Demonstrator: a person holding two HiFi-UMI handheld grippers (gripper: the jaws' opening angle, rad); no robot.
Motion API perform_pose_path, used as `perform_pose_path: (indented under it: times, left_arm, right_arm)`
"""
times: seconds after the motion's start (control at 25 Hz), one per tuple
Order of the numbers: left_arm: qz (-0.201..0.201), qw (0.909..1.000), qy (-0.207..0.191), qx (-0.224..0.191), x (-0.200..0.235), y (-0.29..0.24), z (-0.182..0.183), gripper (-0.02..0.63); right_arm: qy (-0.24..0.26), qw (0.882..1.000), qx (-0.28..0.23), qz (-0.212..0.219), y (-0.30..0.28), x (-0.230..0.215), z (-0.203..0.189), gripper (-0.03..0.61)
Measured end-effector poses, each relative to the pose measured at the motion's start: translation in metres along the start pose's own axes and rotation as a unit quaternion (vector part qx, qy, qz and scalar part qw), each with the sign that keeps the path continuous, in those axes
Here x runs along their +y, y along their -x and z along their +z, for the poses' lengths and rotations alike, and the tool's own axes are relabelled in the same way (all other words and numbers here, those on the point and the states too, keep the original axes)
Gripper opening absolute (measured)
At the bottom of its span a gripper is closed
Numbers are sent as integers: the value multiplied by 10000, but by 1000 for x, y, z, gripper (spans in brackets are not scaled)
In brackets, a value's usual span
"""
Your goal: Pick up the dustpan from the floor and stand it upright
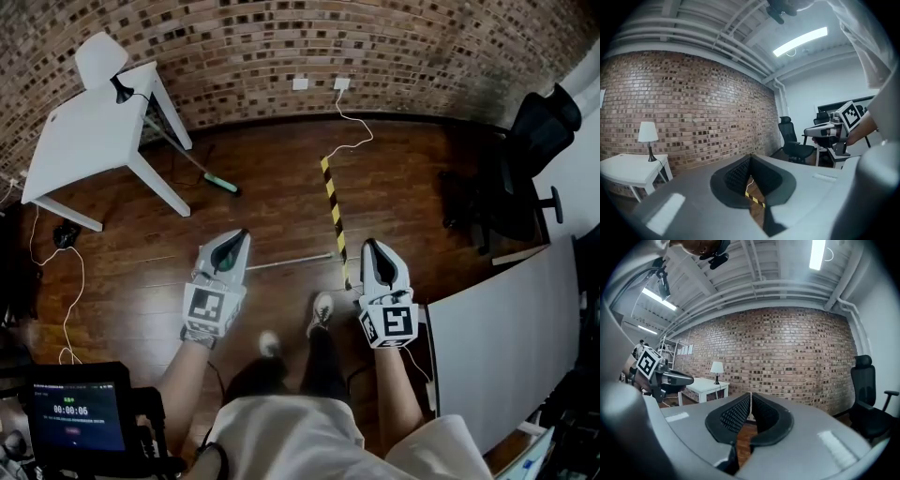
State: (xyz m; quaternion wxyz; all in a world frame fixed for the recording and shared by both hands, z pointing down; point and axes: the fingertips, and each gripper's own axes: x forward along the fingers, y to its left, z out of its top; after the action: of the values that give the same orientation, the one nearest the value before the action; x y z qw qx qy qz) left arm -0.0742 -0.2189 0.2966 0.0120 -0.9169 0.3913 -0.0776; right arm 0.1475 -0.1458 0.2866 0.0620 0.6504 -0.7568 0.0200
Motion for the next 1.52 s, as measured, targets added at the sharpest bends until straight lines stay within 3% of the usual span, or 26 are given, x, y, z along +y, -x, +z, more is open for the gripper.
perform_pose_path:
  times: [0.32, 0.72, 1.08, 1.36, 1.52]
  left_arm:
    - [-202, 9993, 109, 278, -34, -110, -55, 2]
    - [-420, 9965, 529, 486, -77, -213, -165, 2]
    - [-753, 9953, 494, 342, -108, -280, -332, 2]
    - [-907, 9935, 538, 422, -140, -295, -485, 2]
    - [-955, 9929, 499, 512, -150, -303, -553, 2]
  right_arm:
    - [-208, 9994, 252, 72, -53, -64, -72, 29]
    - [-227, 9973, 665, 227, -104, -121, -223, 21]
    - [-155, 9968, 773, 129, -133, -127, -418, 80]
    - [-111, 9958, 913, -17, -130, -119, -580, 110]
    - [214, 9942, 1039, 176, -129, -110, -656, 141]
